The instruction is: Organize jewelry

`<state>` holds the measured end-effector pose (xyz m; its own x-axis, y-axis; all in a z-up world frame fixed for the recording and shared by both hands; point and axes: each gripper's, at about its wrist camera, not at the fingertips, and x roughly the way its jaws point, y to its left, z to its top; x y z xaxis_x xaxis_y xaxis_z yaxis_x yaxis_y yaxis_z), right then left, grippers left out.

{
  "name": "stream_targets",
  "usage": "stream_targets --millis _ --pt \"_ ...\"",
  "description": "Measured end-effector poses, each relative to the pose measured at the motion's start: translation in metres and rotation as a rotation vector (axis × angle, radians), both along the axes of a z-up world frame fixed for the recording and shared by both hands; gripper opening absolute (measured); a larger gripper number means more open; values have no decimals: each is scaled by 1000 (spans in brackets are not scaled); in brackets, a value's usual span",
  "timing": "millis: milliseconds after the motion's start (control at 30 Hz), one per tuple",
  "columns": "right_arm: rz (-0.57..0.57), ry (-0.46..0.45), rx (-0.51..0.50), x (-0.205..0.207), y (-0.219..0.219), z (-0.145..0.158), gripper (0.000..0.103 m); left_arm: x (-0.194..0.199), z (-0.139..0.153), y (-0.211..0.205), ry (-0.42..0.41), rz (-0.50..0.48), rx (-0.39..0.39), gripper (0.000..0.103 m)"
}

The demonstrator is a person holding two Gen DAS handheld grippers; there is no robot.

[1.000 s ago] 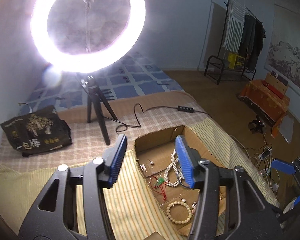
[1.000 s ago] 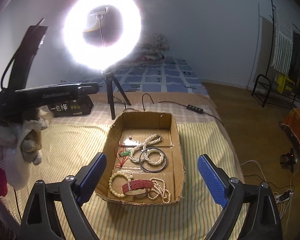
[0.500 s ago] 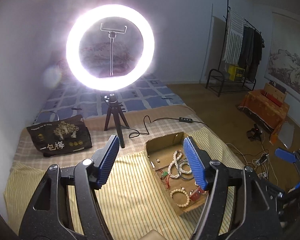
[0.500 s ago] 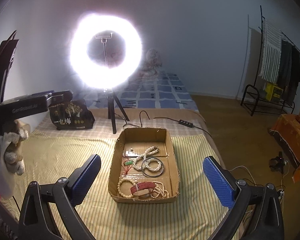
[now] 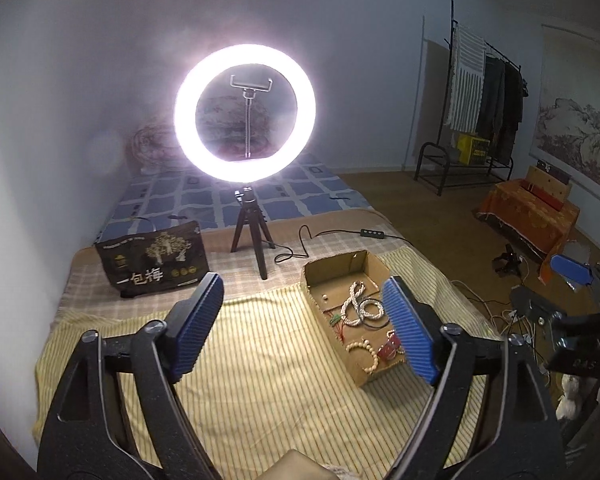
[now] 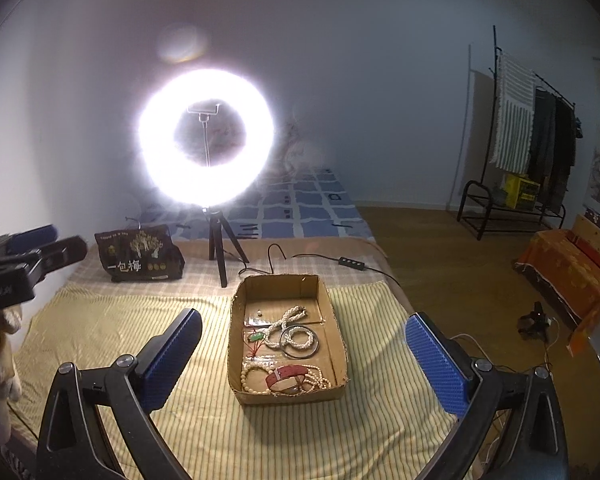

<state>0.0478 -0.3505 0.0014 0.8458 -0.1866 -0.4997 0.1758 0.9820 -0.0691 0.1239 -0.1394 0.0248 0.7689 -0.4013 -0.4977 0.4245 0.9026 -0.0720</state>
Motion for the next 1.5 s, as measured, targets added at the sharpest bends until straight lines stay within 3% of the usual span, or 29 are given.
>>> stream_targets --millis 367,467,1000,1500 --pt "-21 -38 -9 -14 9 -11 103 -29 -7 19 -18 22 9 94" --pt "-41 -55 0 -16 6 -11 103 -30 -9 25 -31 46 -8 103" --pt "-78 -81 -24 -21 3 -12 103 -41 -12 21 -51 57 40 103" --pt "-71 -69 -36 -19 3 -14 103 -40 -11 22 -49 63 32 103"
